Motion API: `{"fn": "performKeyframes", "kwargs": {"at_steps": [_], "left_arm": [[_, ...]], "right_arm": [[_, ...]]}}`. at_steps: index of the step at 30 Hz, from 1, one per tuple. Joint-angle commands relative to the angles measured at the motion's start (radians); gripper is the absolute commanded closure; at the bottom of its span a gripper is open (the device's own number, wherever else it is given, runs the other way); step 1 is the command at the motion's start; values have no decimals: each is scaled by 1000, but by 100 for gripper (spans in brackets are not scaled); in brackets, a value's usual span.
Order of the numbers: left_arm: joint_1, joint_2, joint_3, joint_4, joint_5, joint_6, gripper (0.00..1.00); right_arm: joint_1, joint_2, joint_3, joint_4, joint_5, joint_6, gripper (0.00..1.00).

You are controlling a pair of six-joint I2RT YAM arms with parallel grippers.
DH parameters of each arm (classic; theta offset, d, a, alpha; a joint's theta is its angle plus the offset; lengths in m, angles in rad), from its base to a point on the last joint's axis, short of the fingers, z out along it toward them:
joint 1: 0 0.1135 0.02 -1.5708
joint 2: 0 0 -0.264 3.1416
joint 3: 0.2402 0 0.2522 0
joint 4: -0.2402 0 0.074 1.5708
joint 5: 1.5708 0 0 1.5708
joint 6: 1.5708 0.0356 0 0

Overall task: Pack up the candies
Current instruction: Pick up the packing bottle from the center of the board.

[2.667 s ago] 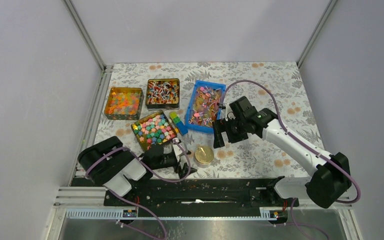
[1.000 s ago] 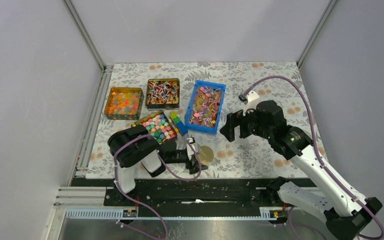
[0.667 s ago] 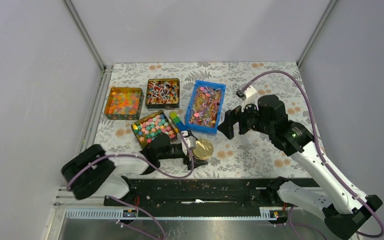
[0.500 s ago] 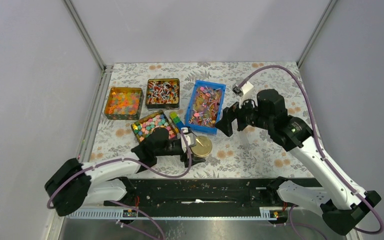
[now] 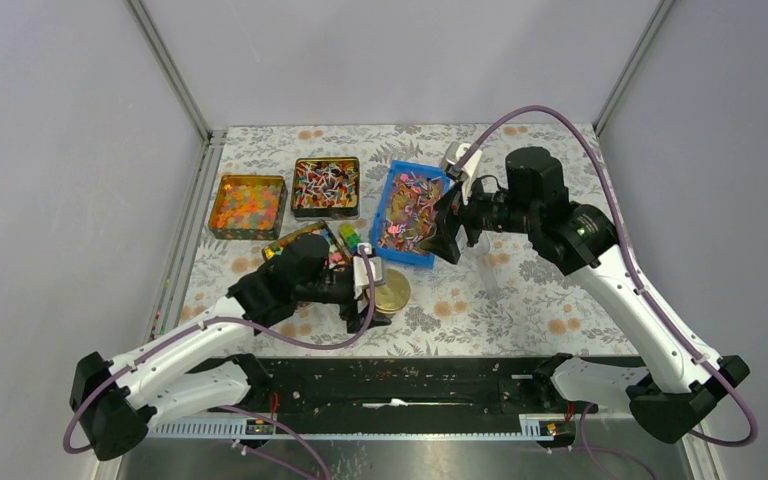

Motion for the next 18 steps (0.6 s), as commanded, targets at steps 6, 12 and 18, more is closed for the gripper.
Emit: {"fn": "performKeyframes", "kwargs": {"at_steps": [6,12,18], "left_arm": [[57,64,115,-74,144,81,38],[65,88,128,-45,204,106,37],[68,117,151,-41,221,115,37]], "right_arm": [[6,26,26,-121,-244,-221,3],[24,13,-15,-123,-312,-286,4],[111,63,6,-198,-280,-372,5]]}}
